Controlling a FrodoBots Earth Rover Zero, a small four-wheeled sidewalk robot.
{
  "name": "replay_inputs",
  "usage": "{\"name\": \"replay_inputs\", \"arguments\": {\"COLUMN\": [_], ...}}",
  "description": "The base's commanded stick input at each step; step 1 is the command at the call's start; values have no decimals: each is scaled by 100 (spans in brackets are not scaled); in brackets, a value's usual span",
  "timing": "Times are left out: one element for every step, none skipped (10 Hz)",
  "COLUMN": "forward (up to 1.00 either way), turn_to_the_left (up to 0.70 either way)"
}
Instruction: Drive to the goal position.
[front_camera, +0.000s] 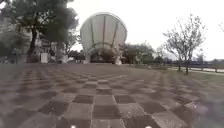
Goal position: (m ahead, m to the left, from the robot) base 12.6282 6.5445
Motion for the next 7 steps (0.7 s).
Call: {"name": "replay_inputs", "arguments": {"forward": [85,85,85,85,85,85,85], "turn_to_the_left": [0,0,0,0,0,0,0]}}
